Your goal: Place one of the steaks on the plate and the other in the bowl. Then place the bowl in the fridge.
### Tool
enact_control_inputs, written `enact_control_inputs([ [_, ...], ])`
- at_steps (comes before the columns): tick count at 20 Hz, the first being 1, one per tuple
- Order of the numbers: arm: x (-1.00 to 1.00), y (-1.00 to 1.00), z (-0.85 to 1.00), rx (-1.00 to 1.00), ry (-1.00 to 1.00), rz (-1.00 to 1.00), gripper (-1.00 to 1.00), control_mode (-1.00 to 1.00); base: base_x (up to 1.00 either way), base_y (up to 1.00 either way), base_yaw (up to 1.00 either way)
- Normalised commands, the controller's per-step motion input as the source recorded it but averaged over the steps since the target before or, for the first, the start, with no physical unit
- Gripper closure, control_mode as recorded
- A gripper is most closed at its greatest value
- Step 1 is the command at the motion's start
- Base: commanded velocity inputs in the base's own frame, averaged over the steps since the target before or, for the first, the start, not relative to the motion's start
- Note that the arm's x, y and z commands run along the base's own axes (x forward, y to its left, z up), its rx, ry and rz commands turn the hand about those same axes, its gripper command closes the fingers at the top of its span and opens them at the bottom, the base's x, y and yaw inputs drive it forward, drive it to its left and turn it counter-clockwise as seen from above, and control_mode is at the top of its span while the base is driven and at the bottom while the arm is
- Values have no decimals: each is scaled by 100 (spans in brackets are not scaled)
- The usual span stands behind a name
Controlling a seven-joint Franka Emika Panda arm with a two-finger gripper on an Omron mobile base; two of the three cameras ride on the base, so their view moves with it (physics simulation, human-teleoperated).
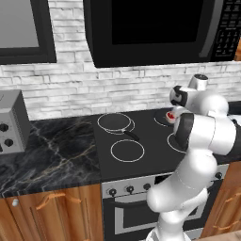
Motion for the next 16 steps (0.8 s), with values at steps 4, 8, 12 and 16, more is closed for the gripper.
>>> enact_control_inputs([
  [4, 13, 0, -17, 3, 1, -6, -100, -100, 0, 0, 0],
  [8, 20, 0, -22, 1, 0, -12, -100, -100, 0, 0, 0],
  [12, 37, 0, -23, 0, 1, -9, -100, -100, 0, 0, 0],
  [16, 33, 0, -8, 0, 0, -1, -100, -100, 0, 0, 0],
])
